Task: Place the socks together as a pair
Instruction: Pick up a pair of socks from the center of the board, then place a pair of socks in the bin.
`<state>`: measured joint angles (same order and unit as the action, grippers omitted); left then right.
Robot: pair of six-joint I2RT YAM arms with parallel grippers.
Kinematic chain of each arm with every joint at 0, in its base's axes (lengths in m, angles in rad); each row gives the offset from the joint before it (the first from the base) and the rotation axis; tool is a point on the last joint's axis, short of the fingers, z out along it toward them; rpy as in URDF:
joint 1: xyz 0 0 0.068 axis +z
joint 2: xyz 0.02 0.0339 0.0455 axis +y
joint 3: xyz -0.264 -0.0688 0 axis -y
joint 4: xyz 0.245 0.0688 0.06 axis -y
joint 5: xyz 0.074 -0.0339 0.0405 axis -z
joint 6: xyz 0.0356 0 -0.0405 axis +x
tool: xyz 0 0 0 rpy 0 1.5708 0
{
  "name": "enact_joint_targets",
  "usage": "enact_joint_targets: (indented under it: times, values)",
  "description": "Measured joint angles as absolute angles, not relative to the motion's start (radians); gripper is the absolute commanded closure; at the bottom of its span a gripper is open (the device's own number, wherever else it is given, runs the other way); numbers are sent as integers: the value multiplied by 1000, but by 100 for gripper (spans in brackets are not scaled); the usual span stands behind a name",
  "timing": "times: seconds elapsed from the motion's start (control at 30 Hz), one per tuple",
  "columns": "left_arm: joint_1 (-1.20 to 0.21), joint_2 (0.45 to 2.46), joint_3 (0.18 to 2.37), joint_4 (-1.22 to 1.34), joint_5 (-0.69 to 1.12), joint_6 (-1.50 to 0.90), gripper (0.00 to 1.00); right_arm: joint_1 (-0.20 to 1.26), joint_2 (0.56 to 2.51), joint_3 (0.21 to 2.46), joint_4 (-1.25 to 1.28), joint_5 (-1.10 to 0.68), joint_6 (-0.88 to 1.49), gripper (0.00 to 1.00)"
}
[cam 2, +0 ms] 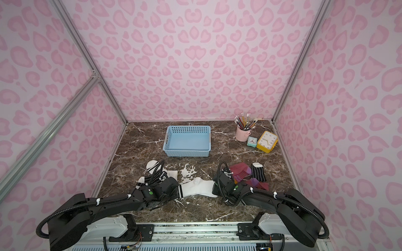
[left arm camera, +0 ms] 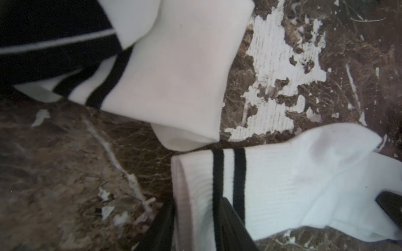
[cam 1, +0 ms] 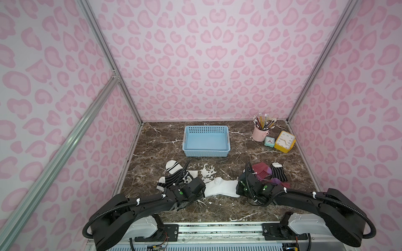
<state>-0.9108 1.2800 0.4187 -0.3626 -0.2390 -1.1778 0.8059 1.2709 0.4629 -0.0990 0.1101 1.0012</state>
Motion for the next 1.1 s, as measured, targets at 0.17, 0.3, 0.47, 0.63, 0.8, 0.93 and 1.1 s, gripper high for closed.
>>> enact_joint_targets:
  times: [0.17, 0.3, 0.47, 0.63, 0.8, 0.93, 1.1]
  values:
    - [-911, 1289, 453, -397, -221, -1158, 97, 806, 1214, 470, -131, 116, 1001, 100]
    - [-911, 1254, 536, -473, -222, -1131, 97, 806, 1120, 504, -179, 138, 994, 100]
    - [-911, 1188, 711, -581, -255, -1065, 97, 801, 1007, 595, -242, 197, 963, 100]
    - [-850, 1204, 902, -652, -286, -971, 97, 705, 998, 736, -270, 218, 894, 100]
    - [-698, 1318, 1071, -673, -267, -841, 97, 566, 1125, 903, -231, 173, 801, 100]
    - [-580, 1453, 1226, -663, -235, -742, 97, 521, 1290, 1045, -168, 131, 734, 100]
    - [-468, 1645, 1414, -642, -201, -648, 97, 500, 1548, 1225, -83, 79, 673, 100]
